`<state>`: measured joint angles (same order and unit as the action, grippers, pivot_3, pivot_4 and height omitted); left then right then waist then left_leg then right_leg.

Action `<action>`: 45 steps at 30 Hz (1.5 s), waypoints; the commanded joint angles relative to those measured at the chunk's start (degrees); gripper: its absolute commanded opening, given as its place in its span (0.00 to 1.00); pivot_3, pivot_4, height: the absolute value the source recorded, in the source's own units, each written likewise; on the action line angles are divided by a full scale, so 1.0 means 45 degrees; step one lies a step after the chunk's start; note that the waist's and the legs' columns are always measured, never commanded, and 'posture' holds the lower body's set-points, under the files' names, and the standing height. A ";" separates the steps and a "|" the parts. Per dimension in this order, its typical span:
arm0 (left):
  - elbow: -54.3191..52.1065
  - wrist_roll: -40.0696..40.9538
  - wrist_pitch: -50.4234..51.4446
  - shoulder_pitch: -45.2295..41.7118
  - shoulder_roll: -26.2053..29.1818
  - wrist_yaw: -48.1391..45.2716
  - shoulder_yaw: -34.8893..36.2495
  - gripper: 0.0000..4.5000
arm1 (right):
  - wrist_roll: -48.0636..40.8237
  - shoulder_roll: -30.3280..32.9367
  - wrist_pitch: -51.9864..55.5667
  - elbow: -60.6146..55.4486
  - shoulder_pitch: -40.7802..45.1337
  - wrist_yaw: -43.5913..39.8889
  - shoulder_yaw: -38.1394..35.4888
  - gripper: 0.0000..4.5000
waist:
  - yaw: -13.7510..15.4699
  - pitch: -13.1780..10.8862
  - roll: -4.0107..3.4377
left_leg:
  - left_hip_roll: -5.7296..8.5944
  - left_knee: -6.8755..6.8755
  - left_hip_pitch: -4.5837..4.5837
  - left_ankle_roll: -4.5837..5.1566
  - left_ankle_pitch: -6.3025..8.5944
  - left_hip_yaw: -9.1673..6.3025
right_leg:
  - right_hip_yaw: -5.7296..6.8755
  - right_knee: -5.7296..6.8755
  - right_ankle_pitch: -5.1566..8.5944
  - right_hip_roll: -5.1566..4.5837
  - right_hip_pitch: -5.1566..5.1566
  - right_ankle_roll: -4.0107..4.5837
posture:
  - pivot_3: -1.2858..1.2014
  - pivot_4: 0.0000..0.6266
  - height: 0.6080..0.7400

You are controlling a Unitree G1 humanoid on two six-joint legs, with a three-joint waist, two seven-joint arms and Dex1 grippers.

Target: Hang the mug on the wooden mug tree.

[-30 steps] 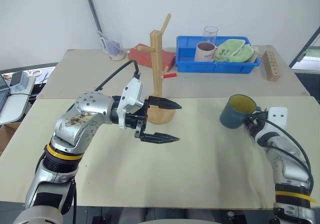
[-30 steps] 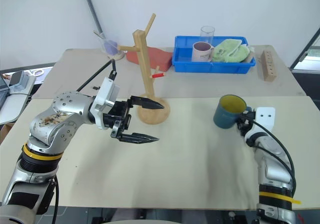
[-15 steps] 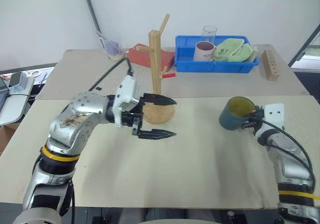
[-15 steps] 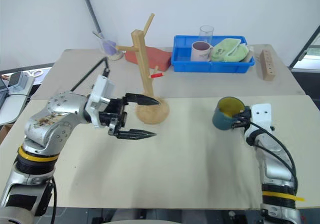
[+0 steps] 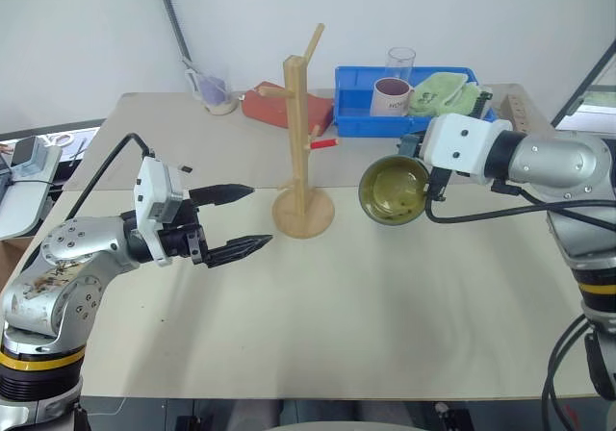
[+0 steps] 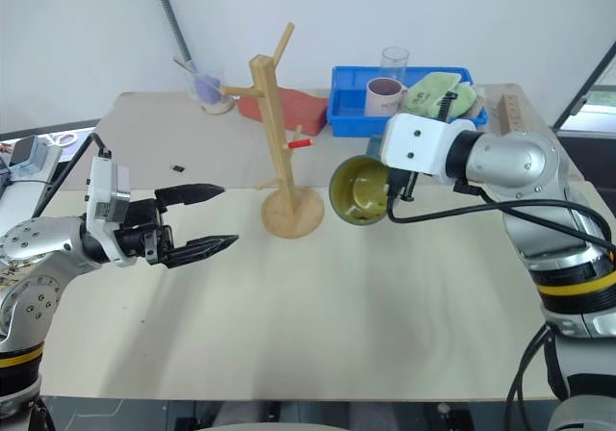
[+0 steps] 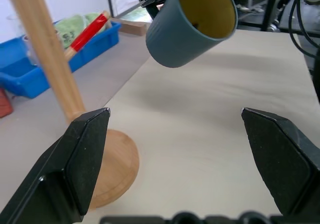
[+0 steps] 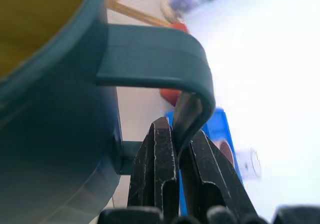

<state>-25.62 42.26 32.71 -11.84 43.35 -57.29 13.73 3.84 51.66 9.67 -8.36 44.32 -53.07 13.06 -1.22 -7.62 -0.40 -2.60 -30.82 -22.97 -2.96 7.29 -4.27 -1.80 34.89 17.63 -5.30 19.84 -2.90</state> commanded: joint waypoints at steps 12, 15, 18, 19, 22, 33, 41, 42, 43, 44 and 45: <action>-0.0694 0.1874 0.0413 -0.0668 -0.0158 0.0586 0.0190 1.00 | 0.1684 -0.2159 -0.2603 0.3275 0.3731 -0.1472 0.1512 0.00 | 0.0012 0.0014 -0.0025 | -0.0023 0.0009 0.0022 0.0058 -0.0040 0.0017 | -0.0097 0.0050 -0.0033 0.0077 0.0057 0.0029 | 0.52 0.24 1.00; -0.0632 0.1770 0.0354 -0.0808 -0.0207 0.0619 0.0009 1.00 | 0.1939 -0.2550 -0.3028 0.4025 0.4225 -0.1554 0.1665 0.00 | 0.0004 0.0028 -0.0046 | -0.0026 0.0012 0.0031 0.0059 -0.0041 0.0017 | -0.0124 0.0051 -0.0040 0.0097 0.0062 0.0028 | 0.52 0.24 1.00; -0.0571 0.1708 0.0290 -0.0875 -0.0208 0.0608 -0.0066 1.00 | 0.2202 -0.2933 -0.3479 0.4795 0.4637 -0.1533 0.1852 0.00 | -0.0005 0.0034 -0.0055 | -0.0040 0.0013 0.0034 0.0059 -0.0041 0.0016 | -0.0142 0.0051 -0.0045 0.0122 0.0063 0.0036 | 0.52 0.24 1.00; -0.0564 0.1692 0.0271 -0.0881 -0.0206 0.0605 -0.0079 1.00 | 0.2283 -0.3063 -0.3606 0.5056 0.4747 -0.1512 0.1901 0.00 | -0.0009 0.0035 -0.0056 | -0.0045 0.0013 0.0035 0.0059 -0.0041 0.0015 | -0.0145 0.0051 -0.0046 0.0128 0.0063 0.0037 | 0.52 0.24 1.00; -0.0582 0.1625 0.0203 -0.0882 -0.0233 0.0617 -0.0162 1.00 | 0.2585 -0.3451 -0.3984 0.5905 0.5089 -0.1403 0.2030 0.00 | -0.0016 0.0036 -0.0058 | -0.0056 0.0013 0.0035 0.0061 -0.0042 0.0011 | -0.0175 0.0052 -0.0056 0.0160 0.0068 0.0048 | 0.52 0.24 1.00; -0.0546 0.1527 0.0108 -0.1149 -0.0474 0.0948 -0.0304 1.00 | 0.3306 -0.4689 -0.4579 0.7787 0.5990 -0.1140 0.2229 0.00 | -0.0165 0.0039 -0.0063 | -0.0072 0.0018 0.0041 0.0083 -0.0055 -0.0011 | -0.0195 0.0078 -0.0074 0.0196 0.0077 0.0045 | 0.52 0.24 1.00; -0.0239 0.1455 0.0052 -0.1378 -0.0812 0.1286 -0.0208 1.00 | 0.3442 -0.5097 -0.4908 0.8532 0.6365 -0.0870 0.2105 0.26 | -0.0251 0.0039 -0.0063 | -0.0072 0.0019 0.0047 0.0085 -0.0057 -0.0020 | -0.0196 0.0088 -0.0091 0.0201 0.0074 0.0016 | 0.52 0.24 1.00; -0.0234 0.1458 0.0051 -0.1382 -0.0823 0.1297 -0.0201 1.00 | 0.3425 -0.5125 -0.4917 0.8549 0.6379 -0.0869 0.2080 0.32 | -0.0261 0.0039 -0.0063 | -0.0072 0.0019 0.0047 0.0086 -0.0057 -0.0022 | -0.0196 0.0091 -0.0093 0.0202 0.0075 0.0014 | 0.52 0.24 1.00; -0.0231 0.1447 0.0034 -0.1380 -0.0834 0.1305 -0.0201 1.00 | 0.3384 -0.5155 -0.4915 0.8537 0.6382 -0.0888 0.2046 0.40 | -0.0266 0.0039 -0.0064 | -0.0072 0.0019 0.0046 0.0087 -0.0058 -0.0022 | -0.0196 0.0095 -0.0095 0.0202 0.0076 0.0011 | 0.52 0.24 1.00; -0.0226 0.1440 0.0018 -0.1384 -0.0839 0.1312 -0.0212 1.00 | 0.3356 -0.5164 -0.4917 0.8519 0.6380 -0.0921 0.2025 0.48 | -0.0268 0.0039 -0.0064 | -0.0072 0.0020 0.0046 0.0088 -0.0059 -0.0023 | -0.0197 0.0098 -0.0100 0.0202 0.0077 0.0002 | 0.52 0.24 1.00; -0.0220 0.1436 -0.0003 -0.1386 -0.0839 0.1319 -0.0225 1.00 | 0.3338 -0.5167 -0.4921 0.8507 0.6379 -0.0943 0.2013 0.56 | -0.0267 0.0039 -0.0064 | -0.0072 0.0020 0.0050 0.0089 -0.0059 -0.0023 | -0.0197 0.0101 -0.0103 0.0203 0.0076 -0.0004 | 0.52 0.24 1.00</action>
<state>-26.13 49.04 33.77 -17.29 39.48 -51.59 11.93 19.67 28.47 -11.48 31.08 70.92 -57.92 23.92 -2.42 -7.44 -0.68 -2.93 -30.74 -22.73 -2.56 7.03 -4.38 -2.69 35.35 17.16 -4.38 20.18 -2.93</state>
